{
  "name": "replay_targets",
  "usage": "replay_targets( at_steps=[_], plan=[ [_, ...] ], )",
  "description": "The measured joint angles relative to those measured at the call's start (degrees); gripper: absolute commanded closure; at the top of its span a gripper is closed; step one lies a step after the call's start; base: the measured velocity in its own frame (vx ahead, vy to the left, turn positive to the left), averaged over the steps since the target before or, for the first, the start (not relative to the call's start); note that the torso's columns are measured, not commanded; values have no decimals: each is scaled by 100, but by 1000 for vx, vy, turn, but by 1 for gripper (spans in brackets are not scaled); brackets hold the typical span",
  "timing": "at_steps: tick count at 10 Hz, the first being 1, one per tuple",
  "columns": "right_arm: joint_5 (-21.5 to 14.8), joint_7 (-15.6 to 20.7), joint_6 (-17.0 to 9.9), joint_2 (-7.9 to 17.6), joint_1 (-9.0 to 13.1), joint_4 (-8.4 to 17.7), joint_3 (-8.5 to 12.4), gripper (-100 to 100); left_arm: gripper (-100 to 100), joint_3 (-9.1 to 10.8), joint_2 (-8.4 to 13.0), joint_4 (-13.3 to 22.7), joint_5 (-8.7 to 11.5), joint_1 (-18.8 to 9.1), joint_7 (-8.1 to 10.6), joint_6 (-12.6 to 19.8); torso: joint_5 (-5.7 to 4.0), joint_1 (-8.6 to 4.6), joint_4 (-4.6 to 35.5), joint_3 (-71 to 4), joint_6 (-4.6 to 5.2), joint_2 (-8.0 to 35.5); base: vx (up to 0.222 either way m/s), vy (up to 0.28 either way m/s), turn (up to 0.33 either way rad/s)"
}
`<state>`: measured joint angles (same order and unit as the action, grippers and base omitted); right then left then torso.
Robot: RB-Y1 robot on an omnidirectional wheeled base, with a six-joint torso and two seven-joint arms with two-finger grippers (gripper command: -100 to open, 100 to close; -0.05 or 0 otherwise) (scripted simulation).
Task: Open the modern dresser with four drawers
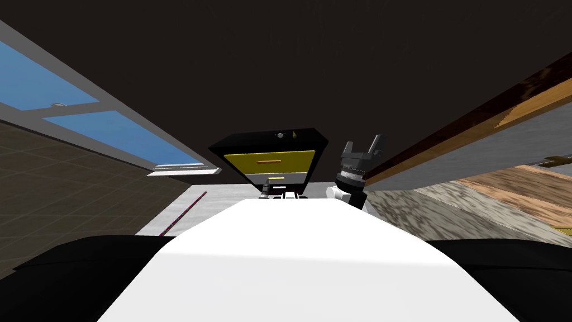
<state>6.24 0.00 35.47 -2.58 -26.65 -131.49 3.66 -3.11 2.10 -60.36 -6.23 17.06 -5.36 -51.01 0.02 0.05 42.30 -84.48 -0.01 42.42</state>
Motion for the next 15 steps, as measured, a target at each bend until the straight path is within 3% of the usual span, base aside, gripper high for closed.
replay_targets(
  at_steps=[1,5,6,9,12,15],
  plan=[
    [0,0,0,0,1,0,0,0,100,-10,-8,-19,-3,-7,-4,-75,14,17,-22,-12,6,-42,-117,-3,21],
    [0,0,-1,0,3,1,-1,0,100,-49,41,-217,-29,40,57,171,-5,-14,3,0,1,-1,-178,-4,17],
    [0,0,-1,0,1,1,-1,0,-100,-50,42,-222,-29,45,60,186,-4,-9,-8,-24,1,-43,-19,-3,-4],
    [0,0,0,0,-1,0,0,0,-100,-51,373,-241,-34,48,45,171,-2,-4,-8,-22,1,-35,39,-5,-4],
    [0,0,0,0,-2,0,0,0,-100,-15,472,-376,-16,-72,76,398,-1,-2,-2,-10,0,-16,101,3,-9],
    [0,0,0,0,-1,0,0,0,-100,2,134,-408,-5,-142,91,577,-2,-5,4,4,1,7,35,5,-2]
  ],
)
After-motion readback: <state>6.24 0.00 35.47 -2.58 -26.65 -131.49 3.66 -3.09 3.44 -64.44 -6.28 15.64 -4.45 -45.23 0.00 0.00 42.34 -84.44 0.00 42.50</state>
